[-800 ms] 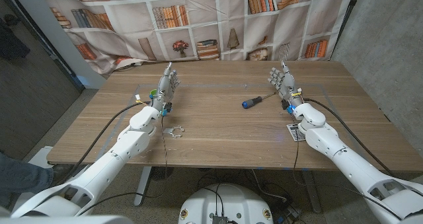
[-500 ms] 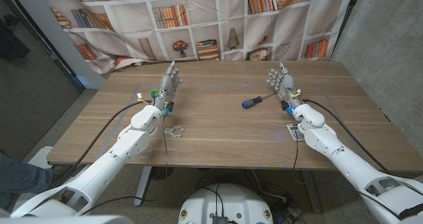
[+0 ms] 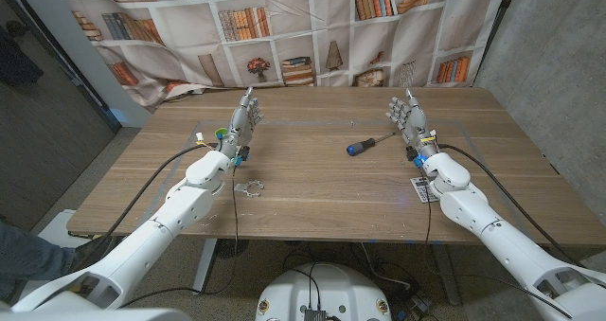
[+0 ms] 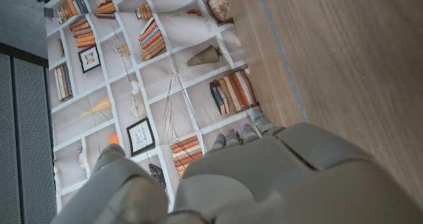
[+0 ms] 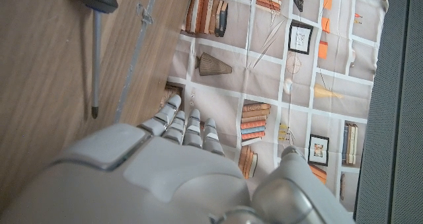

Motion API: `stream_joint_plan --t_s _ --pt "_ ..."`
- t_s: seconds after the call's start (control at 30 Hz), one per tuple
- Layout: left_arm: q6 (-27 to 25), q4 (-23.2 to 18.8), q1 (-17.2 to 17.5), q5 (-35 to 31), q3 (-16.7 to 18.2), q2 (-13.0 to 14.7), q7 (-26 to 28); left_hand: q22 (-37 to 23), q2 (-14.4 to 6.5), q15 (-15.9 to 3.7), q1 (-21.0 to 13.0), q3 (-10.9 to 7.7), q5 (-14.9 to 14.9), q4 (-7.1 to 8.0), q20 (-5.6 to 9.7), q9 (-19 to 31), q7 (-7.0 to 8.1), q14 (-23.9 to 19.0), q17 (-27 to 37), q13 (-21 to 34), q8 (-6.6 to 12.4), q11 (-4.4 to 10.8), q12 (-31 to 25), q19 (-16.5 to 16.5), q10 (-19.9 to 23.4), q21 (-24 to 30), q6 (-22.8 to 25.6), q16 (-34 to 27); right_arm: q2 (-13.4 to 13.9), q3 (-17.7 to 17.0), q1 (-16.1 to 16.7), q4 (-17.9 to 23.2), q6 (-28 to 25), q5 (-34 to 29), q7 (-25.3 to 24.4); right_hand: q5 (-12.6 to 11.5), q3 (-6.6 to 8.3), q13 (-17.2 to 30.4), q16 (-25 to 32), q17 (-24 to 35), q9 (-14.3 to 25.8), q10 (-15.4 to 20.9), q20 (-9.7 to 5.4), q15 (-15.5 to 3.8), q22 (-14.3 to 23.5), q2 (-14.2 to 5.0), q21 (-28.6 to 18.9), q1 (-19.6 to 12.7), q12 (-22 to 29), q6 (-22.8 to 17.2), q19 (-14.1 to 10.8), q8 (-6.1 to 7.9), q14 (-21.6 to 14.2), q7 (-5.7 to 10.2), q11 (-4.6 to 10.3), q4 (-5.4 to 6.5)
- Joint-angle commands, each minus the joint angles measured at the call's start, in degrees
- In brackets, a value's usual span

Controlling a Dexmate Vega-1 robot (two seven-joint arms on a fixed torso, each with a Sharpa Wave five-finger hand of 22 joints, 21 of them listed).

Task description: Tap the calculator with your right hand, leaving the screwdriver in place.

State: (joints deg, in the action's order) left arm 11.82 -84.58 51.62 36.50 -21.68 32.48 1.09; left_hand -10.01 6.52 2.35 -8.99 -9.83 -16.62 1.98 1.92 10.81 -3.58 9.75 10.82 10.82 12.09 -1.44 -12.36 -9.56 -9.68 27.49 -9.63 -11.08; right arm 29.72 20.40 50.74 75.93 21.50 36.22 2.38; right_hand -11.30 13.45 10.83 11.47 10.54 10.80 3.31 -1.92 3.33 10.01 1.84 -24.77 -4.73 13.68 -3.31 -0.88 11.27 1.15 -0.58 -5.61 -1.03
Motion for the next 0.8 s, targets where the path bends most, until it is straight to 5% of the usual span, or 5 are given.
stream_joint_plan --t_s 0.03,0.6,0.8 --pt "0.3 -0.4 0.9 0.5 0.1 0.6 -1.2 -0.2 -0.3 0.31 -0.3 -0.38 -0.3 0.01 0.98 0.2 -0.44 3.4 0.1 0.2 0.28 -0.27 -0.2 -9.6 -2.9 -0.1 -2.7 -0.3 1.9 -1.9 4.3 5.2 2.8 -1.7 -3.3 -0.2 0.30 0.0 0.4 0.2 0.3 0.7 -1.22 0.30 0.3 -0.12 0.0 -0.6 0.6 -0.9 -0.5 0.47 -0.8 -0.06 -0.19 -0.35" --pt "-0.1 -1.5 0.9 -1.3 -0.7 0.3 0.8 -0.2 -0.9 0.45 -0.8 -0.36 -0.2 -0.01 0.99 0.2 -0.59 2.9 0.0 0.2 0.12 -0.36 -0.2 -9.2 -2.6 -0.4 -2.6 -0.4 4.4 -5.2 9.4 10.6 3.7 0.0 -4.4 -0.1 0.35 0.1 0.9 0.1 0.3 3.3 -0.77 0.00 0.3 -0.53 -0.3 -1.2 1.2 -2.4 -3.7 0.91 -3.8 0.47 -0.15 -0.77" --pt "-0.9 -2.8 1.2 -2.4 -0.7 0.7 2.5 -0.2 -1.4 -0.15 -1.3 -0.44 -0.1 -0.06 0.89 0.2 -0.02 2.4 0.0 0.1 0.34 0.21 -0.4 -8.5 -1.8 -0.5 -1.7 -0.5 5.1 -6.9 12.0 12.4 4.3 0.6 -5.6 0.0 1.30 0.1 0.9 0.1 0.3 6.1 -0.53 0.13 0.3 -2.12 0.0 -2.7 2.0 -3.3 -4.6 1.09 -5.4 0.96 0.01 -1.43"
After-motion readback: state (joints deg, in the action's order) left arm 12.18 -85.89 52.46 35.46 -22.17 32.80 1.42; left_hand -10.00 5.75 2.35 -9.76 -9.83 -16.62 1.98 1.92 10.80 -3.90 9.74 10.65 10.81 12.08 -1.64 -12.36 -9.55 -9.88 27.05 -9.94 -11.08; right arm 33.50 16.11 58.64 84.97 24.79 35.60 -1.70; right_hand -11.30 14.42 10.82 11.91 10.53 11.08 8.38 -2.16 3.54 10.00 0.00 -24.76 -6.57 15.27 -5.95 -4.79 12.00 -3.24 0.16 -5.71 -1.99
